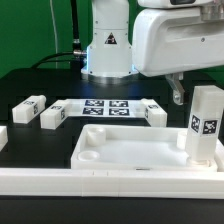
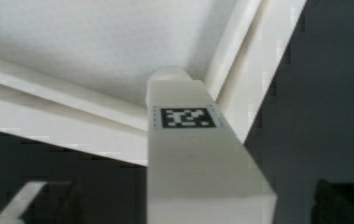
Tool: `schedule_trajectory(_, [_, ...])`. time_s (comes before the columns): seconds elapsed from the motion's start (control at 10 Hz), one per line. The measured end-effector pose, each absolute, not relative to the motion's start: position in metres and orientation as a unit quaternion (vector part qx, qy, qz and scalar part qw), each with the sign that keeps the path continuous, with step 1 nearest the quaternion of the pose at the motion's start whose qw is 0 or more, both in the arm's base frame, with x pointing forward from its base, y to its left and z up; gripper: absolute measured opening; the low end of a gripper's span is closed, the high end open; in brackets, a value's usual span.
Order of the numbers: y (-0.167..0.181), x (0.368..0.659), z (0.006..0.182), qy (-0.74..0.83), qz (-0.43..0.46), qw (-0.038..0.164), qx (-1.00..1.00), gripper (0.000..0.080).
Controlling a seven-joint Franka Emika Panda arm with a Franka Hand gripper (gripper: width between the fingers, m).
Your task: Assemble desk
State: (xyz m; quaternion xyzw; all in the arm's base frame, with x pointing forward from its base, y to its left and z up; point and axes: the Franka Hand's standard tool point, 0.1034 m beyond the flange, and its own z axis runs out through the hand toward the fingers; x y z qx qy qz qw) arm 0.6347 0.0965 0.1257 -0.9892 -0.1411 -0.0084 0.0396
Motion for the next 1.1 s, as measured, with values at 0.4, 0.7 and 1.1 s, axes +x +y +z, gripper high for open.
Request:
schedule_trajectory(0.4, [0.0962,0.6346,0.1256,-0.144,-0.008,0.040,-0.989,0.0290])
schedule_trajectory(0.7, [0.0964,0.6346,0.1256,-0.132,-0.008,0.040,-0.990,0.0291])
schedule_trajectory(1.1, [0.0974,0.6323,0.1247,0.050,0.002,0.059,-0.997,0.0291])
